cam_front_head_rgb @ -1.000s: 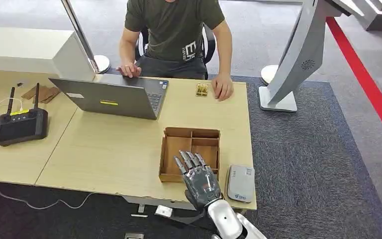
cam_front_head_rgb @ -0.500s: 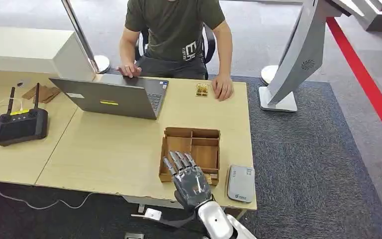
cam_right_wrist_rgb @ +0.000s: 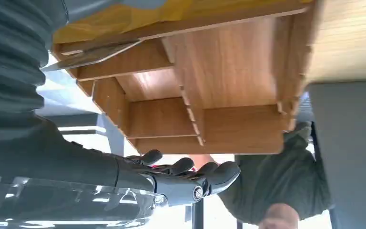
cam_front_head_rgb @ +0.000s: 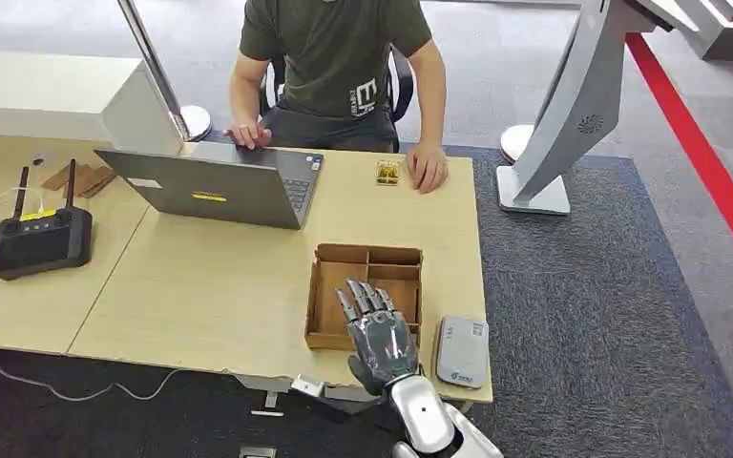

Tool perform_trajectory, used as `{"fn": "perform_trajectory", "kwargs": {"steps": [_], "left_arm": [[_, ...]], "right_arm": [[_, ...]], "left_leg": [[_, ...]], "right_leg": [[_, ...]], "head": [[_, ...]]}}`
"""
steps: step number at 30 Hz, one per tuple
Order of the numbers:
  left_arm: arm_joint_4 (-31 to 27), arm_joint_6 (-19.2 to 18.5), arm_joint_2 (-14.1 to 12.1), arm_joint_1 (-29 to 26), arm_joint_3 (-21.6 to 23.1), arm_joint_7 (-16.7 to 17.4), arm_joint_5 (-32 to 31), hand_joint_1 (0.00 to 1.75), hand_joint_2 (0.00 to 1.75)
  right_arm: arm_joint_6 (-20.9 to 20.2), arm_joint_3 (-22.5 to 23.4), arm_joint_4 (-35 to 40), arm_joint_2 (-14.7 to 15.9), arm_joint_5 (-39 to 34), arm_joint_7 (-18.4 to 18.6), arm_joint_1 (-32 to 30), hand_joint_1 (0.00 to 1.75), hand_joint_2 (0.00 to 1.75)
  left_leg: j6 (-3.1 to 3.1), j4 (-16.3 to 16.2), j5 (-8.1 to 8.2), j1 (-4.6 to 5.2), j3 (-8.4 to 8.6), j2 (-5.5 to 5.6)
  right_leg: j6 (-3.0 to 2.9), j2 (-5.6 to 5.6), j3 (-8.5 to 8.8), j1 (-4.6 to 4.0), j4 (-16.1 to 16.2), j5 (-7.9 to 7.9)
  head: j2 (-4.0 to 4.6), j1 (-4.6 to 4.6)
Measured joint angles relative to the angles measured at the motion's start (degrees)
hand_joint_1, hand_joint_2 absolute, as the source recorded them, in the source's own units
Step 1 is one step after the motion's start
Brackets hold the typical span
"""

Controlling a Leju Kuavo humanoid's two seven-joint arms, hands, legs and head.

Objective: Pass the card to the sensor for recognition and then transmit it.

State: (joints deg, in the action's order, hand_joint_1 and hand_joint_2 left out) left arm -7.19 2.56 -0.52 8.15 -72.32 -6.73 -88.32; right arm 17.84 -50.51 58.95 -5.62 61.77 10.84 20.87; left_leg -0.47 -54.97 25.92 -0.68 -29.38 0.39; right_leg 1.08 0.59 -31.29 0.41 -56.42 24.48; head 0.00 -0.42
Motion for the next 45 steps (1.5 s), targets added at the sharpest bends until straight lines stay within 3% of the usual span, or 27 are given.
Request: {"fn": "perform_trajectory", "kwargs": {"steps": [16, 27, 45], "left_arm": [[0.0, 0.1, -0.2, 0.0, -1.3, -0.2, 2.8, 0.0, 1.75], [0.0, -0.8, -0.3, 0.0, -2.2, -2.5, 2.8, 0.0, 1.75], [0.0, -1.6, -0.3, 0.1, -2.5, -2.5, 1.7, 0.0, 1.75]], "right_arm": [[-1.3, 5.1, 8.7, 4.8, 0.7, 0.7, -4.1, 0.0, 1.75], [-4.9, 5.5, 16.7, 6.7, 8.1, 0.9, -8.0, 0.0, 1.75], [-6.5, 5.2, 17.9, 7.3, 5.1, 0.5, -9.0, 0.0, 1.75]], "left_leg": [[0.0, 0.0, 0.0, 0.0, 0.0, -0.01], [0.0, 0.0, 0.01, 0.0, -0.01, -0.01], [0.0, 0.0, 0.0, 0.0, -0.01, 0.0]], "right_leg": [[0.0, 0.0, -0.01, 0.0, 0.0, 0.0], [0.0, 0.0, -0.01, 0.0, 0.0, 0.0], [0.0, 0.0, 0.01, 0.0, 0.0, 0.0]], "head": [[0.0, 0.02], [0.0, 0.0], [0.0, 0.0]]}}
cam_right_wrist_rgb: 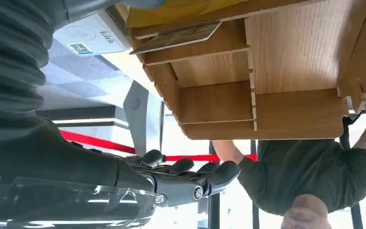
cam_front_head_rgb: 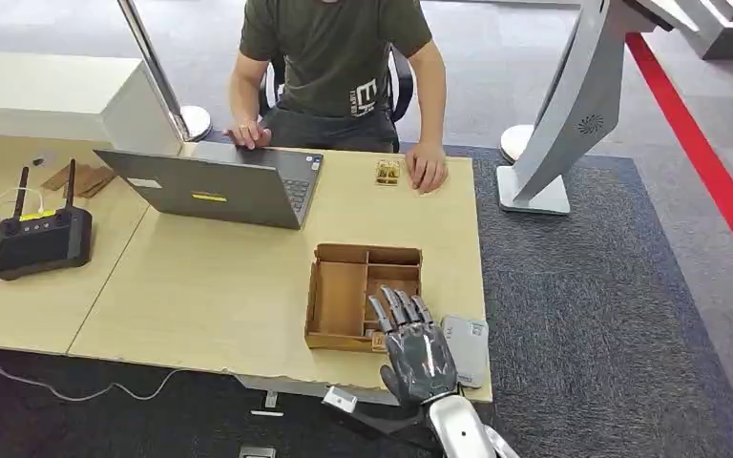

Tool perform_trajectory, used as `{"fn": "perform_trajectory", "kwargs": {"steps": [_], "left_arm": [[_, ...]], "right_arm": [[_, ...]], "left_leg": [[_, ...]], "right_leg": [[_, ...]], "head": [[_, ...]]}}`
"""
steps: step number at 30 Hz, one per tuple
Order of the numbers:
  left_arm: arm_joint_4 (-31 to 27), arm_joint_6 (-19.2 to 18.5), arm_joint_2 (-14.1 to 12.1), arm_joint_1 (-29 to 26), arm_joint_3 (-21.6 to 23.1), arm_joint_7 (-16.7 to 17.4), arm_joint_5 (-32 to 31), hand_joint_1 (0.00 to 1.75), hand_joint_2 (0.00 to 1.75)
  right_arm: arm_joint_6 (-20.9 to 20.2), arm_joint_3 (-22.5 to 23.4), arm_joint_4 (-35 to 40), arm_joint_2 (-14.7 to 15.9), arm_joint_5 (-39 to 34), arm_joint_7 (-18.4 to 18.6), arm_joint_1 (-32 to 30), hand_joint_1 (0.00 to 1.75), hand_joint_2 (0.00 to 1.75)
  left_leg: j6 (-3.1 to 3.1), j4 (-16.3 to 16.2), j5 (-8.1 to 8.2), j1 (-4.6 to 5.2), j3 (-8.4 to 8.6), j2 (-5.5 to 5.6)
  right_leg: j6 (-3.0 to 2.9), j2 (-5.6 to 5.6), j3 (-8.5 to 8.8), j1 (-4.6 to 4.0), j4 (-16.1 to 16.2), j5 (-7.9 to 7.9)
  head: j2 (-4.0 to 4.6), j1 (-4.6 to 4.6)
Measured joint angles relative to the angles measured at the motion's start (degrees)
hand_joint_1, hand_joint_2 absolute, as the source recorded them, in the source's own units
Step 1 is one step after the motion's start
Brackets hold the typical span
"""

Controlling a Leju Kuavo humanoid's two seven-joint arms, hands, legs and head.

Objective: Pass the card to the sensor for recognition and then transmit it.

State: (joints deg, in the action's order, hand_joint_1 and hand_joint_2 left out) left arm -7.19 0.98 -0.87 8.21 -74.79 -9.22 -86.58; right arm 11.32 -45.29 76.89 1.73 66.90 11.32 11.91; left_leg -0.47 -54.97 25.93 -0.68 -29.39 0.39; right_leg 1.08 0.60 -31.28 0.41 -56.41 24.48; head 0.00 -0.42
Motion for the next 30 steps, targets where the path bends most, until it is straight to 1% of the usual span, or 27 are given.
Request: {"fn": "perform_trajectory", "kwargs": {"steps": [10, 18, 30], "left_arm": [[0.0, 0.0, 0.0, 0.0, 0.0, 0.0, -0.3, 0.0, 1.75], [0.0, 0.0, 0.0, 0.1, 0.0, 0.1, -0.5, 0.0, 1.75], [0.0, 0.2, 0.0, 0.1, 0.0, 0.0, -0.7, 0.0, 1.75]], "right_arm": [[0.1, -0.1, -2.3, -1.0, -0.7, 1.2, 0.8, 0.0, 1.75], [1.0, -0.3, -4.9, -2.1, -1.4, 1.0, 1.4, 0.0, 1.75], [2.3, -0.3, -7.8, -2.8, -2.1, 0.7, 2.2, 0.0, 1.75]], "left_leg": [[0.0, 0.0, 0.0, 0.0, 0.0, 0.0], [0.0, 0.0, 0.0, 0.0, -0.01, 0.01], [0.0, 0.0, 0.0, 0.0, 0.0, 0.0]], "right_leg": [[0.0, 0.0, 0.01, 0.0, 0.0, 0.0], [0.0, 0.0, 0.0, 0.0, 0.0, 0.0], [0.0, 0.0, 0.0, 0.0, 0.0, 0.0]], "head": [[0.0, 0.0], [0.0, 0.0], [0.0, 0.0]]}}
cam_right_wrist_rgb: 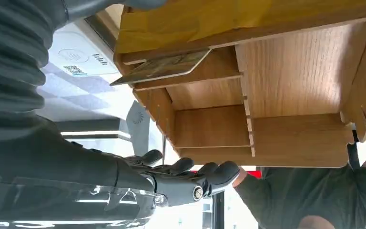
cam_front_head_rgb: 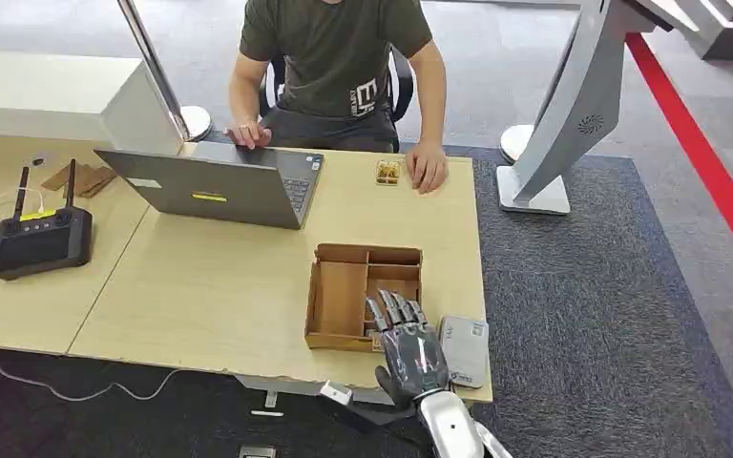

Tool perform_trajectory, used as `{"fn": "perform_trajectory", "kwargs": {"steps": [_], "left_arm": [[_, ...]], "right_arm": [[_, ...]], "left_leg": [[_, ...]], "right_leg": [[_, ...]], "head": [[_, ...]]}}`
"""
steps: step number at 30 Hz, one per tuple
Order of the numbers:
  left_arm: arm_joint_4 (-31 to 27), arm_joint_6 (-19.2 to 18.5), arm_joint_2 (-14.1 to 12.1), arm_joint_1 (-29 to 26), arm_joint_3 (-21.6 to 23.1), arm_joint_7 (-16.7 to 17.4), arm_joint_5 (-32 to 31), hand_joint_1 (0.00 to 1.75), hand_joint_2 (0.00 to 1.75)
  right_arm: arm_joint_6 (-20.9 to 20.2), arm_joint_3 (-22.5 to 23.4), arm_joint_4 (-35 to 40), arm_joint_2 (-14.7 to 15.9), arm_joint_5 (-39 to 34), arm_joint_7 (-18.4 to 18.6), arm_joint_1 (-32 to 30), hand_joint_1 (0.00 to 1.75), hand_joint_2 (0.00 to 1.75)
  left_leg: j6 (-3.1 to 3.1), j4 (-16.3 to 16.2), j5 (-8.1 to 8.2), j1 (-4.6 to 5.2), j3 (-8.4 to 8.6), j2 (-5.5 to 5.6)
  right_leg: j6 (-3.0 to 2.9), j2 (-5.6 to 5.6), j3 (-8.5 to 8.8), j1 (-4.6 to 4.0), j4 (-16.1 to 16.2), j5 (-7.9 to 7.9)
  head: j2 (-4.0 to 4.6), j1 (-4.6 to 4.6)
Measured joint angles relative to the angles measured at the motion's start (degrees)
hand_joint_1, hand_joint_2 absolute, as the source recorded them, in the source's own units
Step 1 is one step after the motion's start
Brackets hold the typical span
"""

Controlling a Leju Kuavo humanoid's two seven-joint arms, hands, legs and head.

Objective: Pass the card to the sensor for recognition and then transmit it.

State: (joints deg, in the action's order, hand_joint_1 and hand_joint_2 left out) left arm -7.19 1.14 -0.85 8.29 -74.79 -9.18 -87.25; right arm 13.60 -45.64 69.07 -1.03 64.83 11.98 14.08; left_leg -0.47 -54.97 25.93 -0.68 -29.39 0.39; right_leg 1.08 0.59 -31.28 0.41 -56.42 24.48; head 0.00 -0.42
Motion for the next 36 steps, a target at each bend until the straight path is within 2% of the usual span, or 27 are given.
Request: {"fn": "perform_trajectory", "kwargs": {"steps": [17, 36], "left_arm": [[0.0, 0.0, 0.0, 0.0, 0.0, 0.0, 0.2, 0.0, 1.75], [0.0, -0.3, 0.0, 0.0, -0.1, -0.9, -0.3, 0.0, 1.75]], "right_arm": [[0.8, -0.1, -2.8, -1.5, -0.4, -0.7, 1.3, 0.0, 1.75], [0.6, -0.1, -3.0, -1.3, -0.7, 1.4, 1.3, 0.0, 1.75]], "left_leg": [[0.0, 0.0, 0.0, 0.0, 0.0, 0.0], [0.0, 0.0, 0.0, 0.0, 0.01, 0.0]], "right_leg": [[0.0, 0.0, 0.0, 0.0, 0.0, 0.0], [0.0, 0.0, -0.01, 0.0, 0.0, 0.0]], "head": [[0.0, 0.0], [0.0, 0.0]]}}
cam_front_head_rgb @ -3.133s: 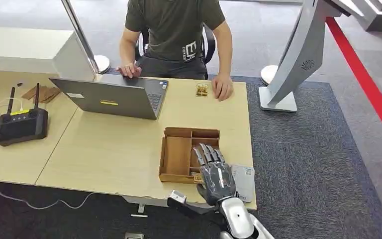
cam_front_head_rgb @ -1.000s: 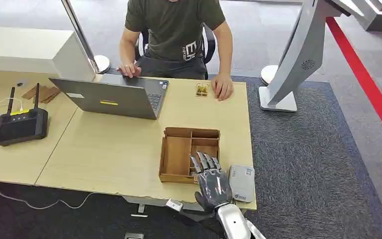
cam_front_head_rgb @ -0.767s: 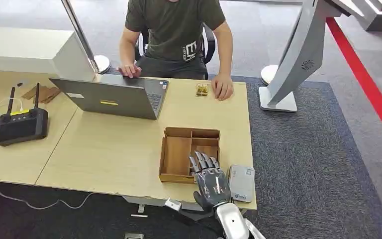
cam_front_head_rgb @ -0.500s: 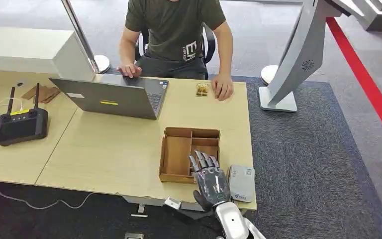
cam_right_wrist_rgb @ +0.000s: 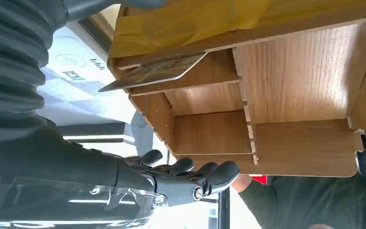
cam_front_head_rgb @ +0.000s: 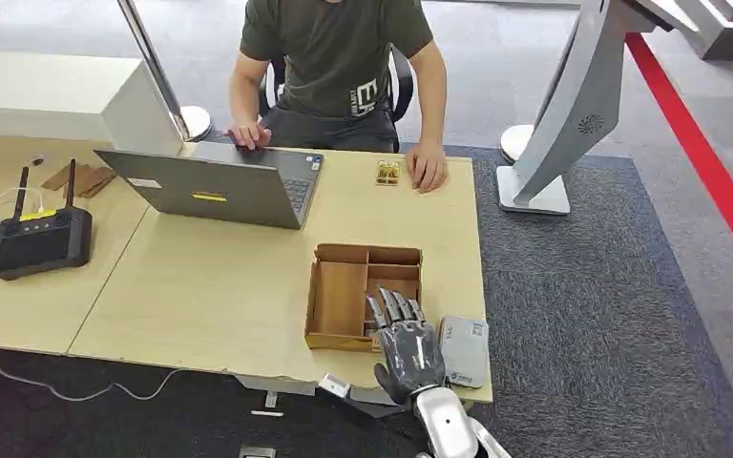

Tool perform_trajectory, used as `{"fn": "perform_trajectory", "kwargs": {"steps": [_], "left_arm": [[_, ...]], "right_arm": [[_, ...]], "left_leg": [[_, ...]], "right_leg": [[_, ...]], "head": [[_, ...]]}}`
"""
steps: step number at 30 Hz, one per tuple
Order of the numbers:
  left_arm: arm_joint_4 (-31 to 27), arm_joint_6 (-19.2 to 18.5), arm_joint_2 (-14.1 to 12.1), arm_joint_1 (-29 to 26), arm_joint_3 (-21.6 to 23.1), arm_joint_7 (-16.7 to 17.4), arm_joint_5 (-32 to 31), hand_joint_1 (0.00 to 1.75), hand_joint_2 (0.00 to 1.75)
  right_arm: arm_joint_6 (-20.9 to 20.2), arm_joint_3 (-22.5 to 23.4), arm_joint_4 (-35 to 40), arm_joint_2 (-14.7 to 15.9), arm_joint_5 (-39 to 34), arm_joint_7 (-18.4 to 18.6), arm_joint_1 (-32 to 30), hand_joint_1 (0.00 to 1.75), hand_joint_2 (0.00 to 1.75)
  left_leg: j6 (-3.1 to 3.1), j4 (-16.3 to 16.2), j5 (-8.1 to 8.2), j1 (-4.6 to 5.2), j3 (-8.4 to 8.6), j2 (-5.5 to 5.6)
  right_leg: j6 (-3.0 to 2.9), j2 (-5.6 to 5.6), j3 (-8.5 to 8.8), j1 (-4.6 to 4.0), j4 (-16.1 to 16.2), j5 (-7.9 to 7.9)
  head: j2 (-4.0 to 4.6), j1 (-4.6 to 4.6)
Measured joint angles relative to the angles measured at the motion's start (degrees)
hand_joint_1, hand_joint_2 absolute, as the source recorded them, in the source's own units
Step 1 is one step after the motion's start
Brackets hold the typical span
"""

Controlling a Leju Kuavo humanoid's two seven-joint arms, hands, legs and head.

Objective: Pass the card to the sensor for recognition and then transmit it.

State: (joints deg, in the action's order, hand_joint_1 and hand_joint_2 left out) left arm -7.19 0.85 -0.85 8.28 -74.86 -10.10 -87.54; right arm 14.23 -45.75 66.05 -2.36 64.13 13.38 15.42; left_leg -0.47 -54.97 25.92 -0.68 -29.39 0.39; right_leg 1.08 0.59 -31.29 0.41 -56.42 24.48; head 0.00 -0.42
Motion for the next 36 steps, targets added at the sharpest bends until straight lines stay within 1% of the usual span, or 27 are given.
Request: {"fn": "perform_trajectory", "kwargs": {"steps": [9, 11, 12, 13, 14, 15, 16, 17, 18, 22, 24, 28, 30, 31, 32, 36], "left_arm": [[0.0, 0.0, 0.0, 0.0, 0.0, -0.1, -0.4, 0.0, 1.75], [0.0, 0.0, 0.0, 0.0, 0.0, -0.1, -0.5, 0.0, 1.75], [0.0, 0.0, 0.0, 0.0, 0.0, -0.1, -0.5, 0.0, 1.75], [0.0, 0.0, 0.0, 0.0, 0.0, -0.1, -0.5, 0.0, 1.75], [0.0, 0.0, 0.0, 0.0, 0.0, -0.1, -0.6, 0.0, 1.75], [0.0, 0.0, 0.0, 0.0, 0.0, -0.1, -0.6, 0.0, 1.75], [0.0, 0.0, 0.0, 0.0, 0.0, -0.1, -0.6, 0.0, 1.75], [0.0, 0.0, 0.0, 0.0, 0.0, -0.1, -0.6, 0.0, 1.75], [0.0, 0.0, 0.0, 0.0, 0.0, -0.1, -0.6, 0.0, 1.75], [0.0, 0.1, 0.0, 0.0, 0.0, -0.1, -0.7, 0.0, 1.75], [0.0, 0.1, 0.0, 0.0, 0.0, -0.1, -0.6, 0.0, 1.75], [0.0, 0.1, 0.0, 0.0, 0.0, -0.1, -0.6, 0.0, 1.75], [0.0, 0.1, 0.0, 0.0, 0.0, -0.1, -0.5, 0.0, 1.75], [0.0, 0.1, 0.0, 0.0, 0.0, -0.1, -0.5, 0.0, 1.75], [0.0, 0.1, 0.0, 0.0, 0.0, -0.1, -0.5, 0.0, 1.75], [0.0, 0.1, 0.0, 0.0, 0.0, -0.1, -0.6, 0.0, 1.75]], "right_arm": [[0.0, 0.0, 0.0, 0.2, 0.0, 0.5, 0.0, 0.0, 1.75], [0.0, 0.0, 0.0, 0.3, 0.0, 0.8, 0.0, 0.17, 1.75], [0.0, 0.0, 0.0, 0.4, 0.0, 0.8, 0.0, 0.82, 1.75], [0.0, 0.0, 0.0, 0.4, 0.0, 0.8, 0.0, 1.22, 1.75], [0.0, 0.0, 0.0, 0.5, 0.0, 0.8, 0.0, 1.54, 1.75], [0.0, 0.0, 0.0, 0.5, 0.0, 0.8, 0.0, 1.59, 1.75], [0.0, 0.0, 0.0, 0.5, 0.0, 0.8, 0.0, 1.59, 1.75], [0.0, 0.0, 0.0, 0.6, 0.0, 0.8, 0.0, 1.62, 1.75], [0.0, 0.0, 0.0, 0.6, -0.1, 0.8, 0.0, 1.61, 1.75], [0.0, 0.0, 0.0, 0.8, -0.4, 0.6, 0.0, 1.64, 1.75], [0.0, 0.0, 0.0, 0.8, -0.4, 0.4, 0.0, 1.71, 1.75], [0.0, 0.0, 0.1, 0.8, -0.3, 0.2, 0.2, 1.69, 1.75], [0.0, 0.0, 0.2, 0.8, -0.3, 0.2, 0.3, 1.75, 1.75], [0.0, 0.0, 0.2, 0.8, -0.3, 0.2, 0.3, 1.69, 1.75], [0.0, 0.0, 0.3, 0.8, -0.3, 0.2, 0.3, 1.73, 1.75], [0.2, 0.0, 0.3, 0.8, 0.2, 0.2, 0.3, 1.69, 1.75]], "left_leg": [[0.0, 0.0, 0.0, 0.0, 0.0, 0.0], [0.0, 0.0, 0.0, 0.0, 0.0, 0.0], [0.0, 0.0, 0.0, 0.0, 0.0, 0.0], [0.0, 0.0, 0.0, 0.0, 0.0, 0.0], [0.0, 0.0, 0.0, 0.0, 0.0, 0.0], [0.0, 0.0, 0.0, 0.0, 0.0, 0.0], [0.0, 0.0, 0.0, 0.0, 0.0, 0.0], [0.0, 0.0, 0.0, 0.0, 0.0, 0.0], [0.0, 0.0, 0.0, 0.0, 0.0, 0.0], [0.0, 0.0, 0.0, 0.0, 0.0, 0.0], [0.0, 0.0, 0.0, 0.0, 0.0, 0.0], [0.0, 0.0, 0.0, 0.0, 0.0, 0.0], [0.0, 0.0, 0.0, 0.0, 0.01, 0.0], [0.0, 0.0, 0.0, 0.0, 0.0, 0.0], [0.0, 0.0, 0.0, 0.0, 0.0, 0.0], [0.0, 0.0, 0.0, 0.0, 0.0, 0.0]], "right_leg": [[0.0, 0.0, 0.0, 0.0, 0.0, 0.0], [0.0, 0.0, 0.0, 0.0, 0.0, 0.0], [0.0, 0.0, 0.0, 0.0, 0.0, 0.0], [0.0, 0.0, 0.0, 0.0, 0.0, 0.0], [0.0, 0.0, 0.0, 0.0, 0.0, 0.0], [0.0, 0.0, 0.0, 0.0, 0.0, 0.0], [0.0, 0.0, 0.0, 0.0, 0.0, 0.0], [0.0, 0.0, 0.0, 0.0, 0.0, 0.0], [0.0, 0.0, 0.0, 0.0, 0.0, 0.0], [0.0, 0.0, 0.0, 0.0, 0.0, 0.0], [0.0, 0.0, 0.0, 0.0, 0.0, 0.0], [0.0, 0.0, 0.0, 0.0, 0.0, 0.0], [0.0, 0.0, 0.01, 0.0, 0.0, 0.0], [0.0, 0.0, 0.0, 0.0, 0.0, 0.0], [0.0, 0.0, 0.0, 0.0, 0.0, 0.0], [0.0, 0.0, 0.01, 0.0, 0.0, 0.0]], "head": [[0.0, 0.0], [0.0, 0.0], [0.0, 0.0], [0.0, 0.0], [0.0, 0.0], [0.0, 0.0], [0.0, 0.0], [0.0, 0.0], [0.0, 0.0], [0.0, 0.0], [0.0, 0.0], [0.0, 0.0], [0.0, 0.0], [0.0, 0.02], [0.0, 0.0], [0.0, 0.0]]}}
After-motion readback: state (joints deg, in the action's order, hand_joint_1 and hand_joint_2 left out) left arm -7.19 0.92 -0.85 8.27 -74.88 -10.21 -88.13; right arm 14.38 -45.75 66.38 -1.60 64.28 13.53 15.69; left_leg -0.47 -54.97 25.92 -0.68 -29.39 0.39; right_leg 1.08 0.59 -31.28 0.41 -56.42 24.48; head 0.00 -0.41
